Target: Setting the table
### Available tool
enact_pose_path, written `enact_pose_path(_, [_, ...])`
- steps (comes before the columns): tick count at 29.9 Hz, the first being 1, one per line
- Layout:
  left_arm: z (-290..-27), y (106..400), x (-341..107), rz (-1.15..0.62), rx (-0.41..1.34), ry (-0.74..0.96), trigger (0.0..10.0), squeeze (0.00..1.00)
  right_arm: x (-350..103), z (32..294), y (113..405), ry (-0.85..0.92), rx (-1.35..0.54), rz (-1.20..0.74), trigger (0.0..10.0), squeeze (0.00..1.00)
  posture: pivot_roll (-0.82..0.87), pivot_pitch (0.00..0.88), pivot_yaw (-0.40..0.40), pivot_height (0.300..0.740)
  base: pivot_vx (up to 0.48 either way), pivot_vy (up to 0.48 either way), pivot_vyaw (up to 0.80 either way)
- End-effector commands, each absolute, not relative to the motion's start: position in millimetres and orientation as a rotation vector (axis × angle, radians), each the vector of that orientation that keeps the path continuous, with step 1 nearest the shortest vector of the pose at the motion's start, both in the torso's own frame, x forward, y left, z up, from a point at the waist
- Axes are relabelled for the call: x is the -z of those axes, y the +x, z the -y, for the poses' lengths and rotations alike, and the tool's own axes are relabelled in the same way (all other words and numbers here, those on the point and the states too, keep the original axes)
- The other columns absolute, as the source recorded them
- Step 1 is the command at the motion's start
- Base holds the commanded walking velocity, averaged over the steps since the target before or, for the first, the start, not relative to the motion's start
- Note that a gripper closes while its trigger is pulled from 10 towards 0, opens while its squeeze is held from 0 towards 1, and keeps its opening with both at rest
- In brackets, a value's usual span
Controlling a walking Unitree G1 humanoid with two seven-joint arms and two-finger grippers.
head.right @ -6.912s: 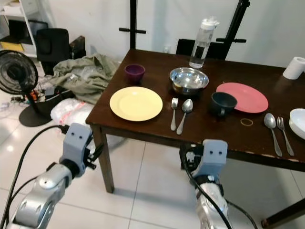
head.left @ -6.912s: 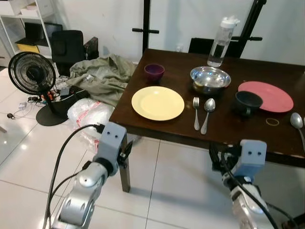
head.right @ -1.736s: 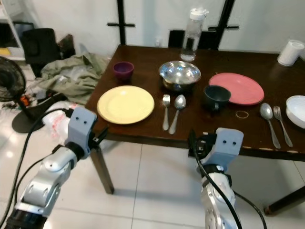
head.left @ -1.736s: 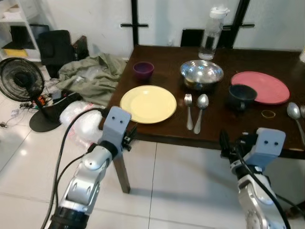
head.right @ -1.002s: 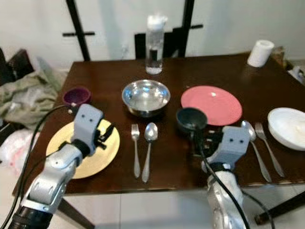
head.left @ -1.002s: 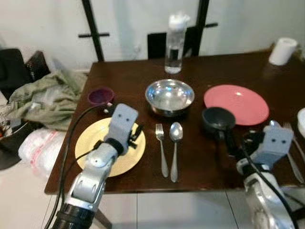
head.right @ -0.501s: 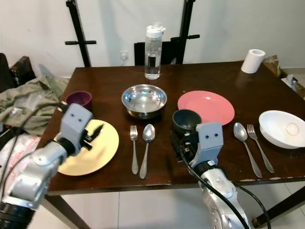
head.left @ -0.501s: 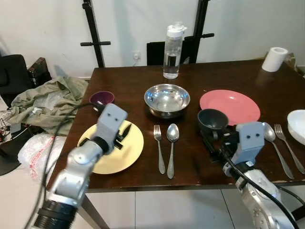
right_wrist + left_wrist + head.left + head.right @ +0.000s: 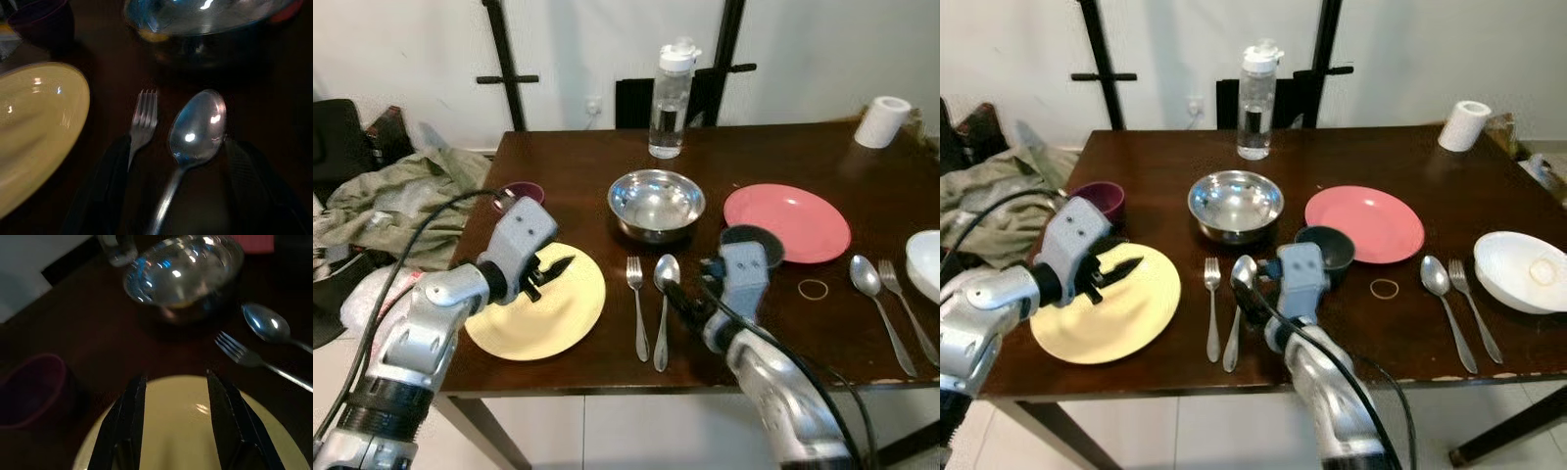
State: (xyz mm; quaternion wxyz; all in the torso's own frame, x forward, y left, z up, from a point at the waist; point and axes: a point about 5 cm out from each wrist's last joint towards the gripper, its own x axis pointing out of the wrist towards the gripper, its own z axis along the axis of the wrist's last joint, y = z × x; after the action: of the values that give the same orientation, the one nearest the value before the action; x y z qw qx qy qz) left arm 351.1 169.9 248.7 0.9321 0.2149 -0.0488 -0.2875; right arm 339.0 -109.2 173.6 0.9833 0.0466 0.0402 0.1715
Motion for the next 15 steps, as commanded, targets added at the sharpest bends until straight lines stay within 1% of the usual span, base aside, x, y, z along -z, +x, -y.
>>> enact_pose_path(1, [-178, 352, -250, 0.085, 0.569, 0.419, 10.0, 0.0, -159, 103, 340, 0.077, -0.366, -0.16, 10.0, 0.0, 0.13, 0.175, 0.059, 0.74, 0.0, 0.0, 0.0])
enact_pose_path(4, [-182, 352, -260, 0.105, 0.547, 0.402, 10.0, 0.0, -158, 97, 342, 0.058, -0.398, -0.188, 10.0, 0.0, 0.14, 0.19, 0.046, 0.74, 0.0, 0.0, 0.0])
enact_pose_path(6, [-187, 350, -265, 0.113, 0.536, 0.396, 10.0, 0.0, -157, 93, 339, 0.014, -0.452, -0.215, 10.0, 0.0, 0.13, 0.2, 0.04, 0.74, 0.0, 0.0, 0.0])
enact_pose_path(8, [-187, 350, -265, 0.113, 0.536, 0.396, 10.0, 0.0, -157, 93, 339, 0.014, -0.452, -0.215, 10.0, 0.0, 0.13, 0.2, 0.04, 0.74, 0.0, 0.0, 0.0])
enact_pose_path(9, [-189, 349, -267, 0.114, 0.529, 0.399, 10.0, 0.0, -155, 94, 337, -0.014, -0.456, -0.227, 10.0, 0.0, 0.13, 0.209, 0.036, 0.74, 0.0, 0.0, 0.0])
enact_pose_path(10, [-192, 348, -267, 0.111, 0.521, 0.4, 10.0, 0.0, -151, 99, 334, -0.061, -0.433, -0.242, 10.0, 0.0, 0.13, 0.215, 0.036, 0.74, 0.0, 0.0, 0.0])
enact_pose_path(12, [-192, 348, -267, 0.111, 0.521, 0.4, 10.0, 0.0, -151, 99, 334, -0.061, -0.433, -0.242, 10.0, 0.0, 0.13, 0.215, 0.036, 0.74, 0.0, 0.0, 0.0])
enact_pose_path(14, [-191, 346, -265, 0.107, 0.52, 0.401, 10.0, 0.0, -146, 111, 327, -0.116, -0.374, -0.264, 10.0, 0.0, 0.12, 0.223, 0.037, 0.74, 0.0, 0.0, 0.0])
enact_pose_path(15, [-191, 346, -265, 0.107, 0.52, 0.401, 10.0, 0.0, -146, 111, 327, -0.116, -0.374, -0.264, 10.0, 0.0, 0.12, 0.223, 0.037, 0.74, 0.0, 0.0, 0.0])
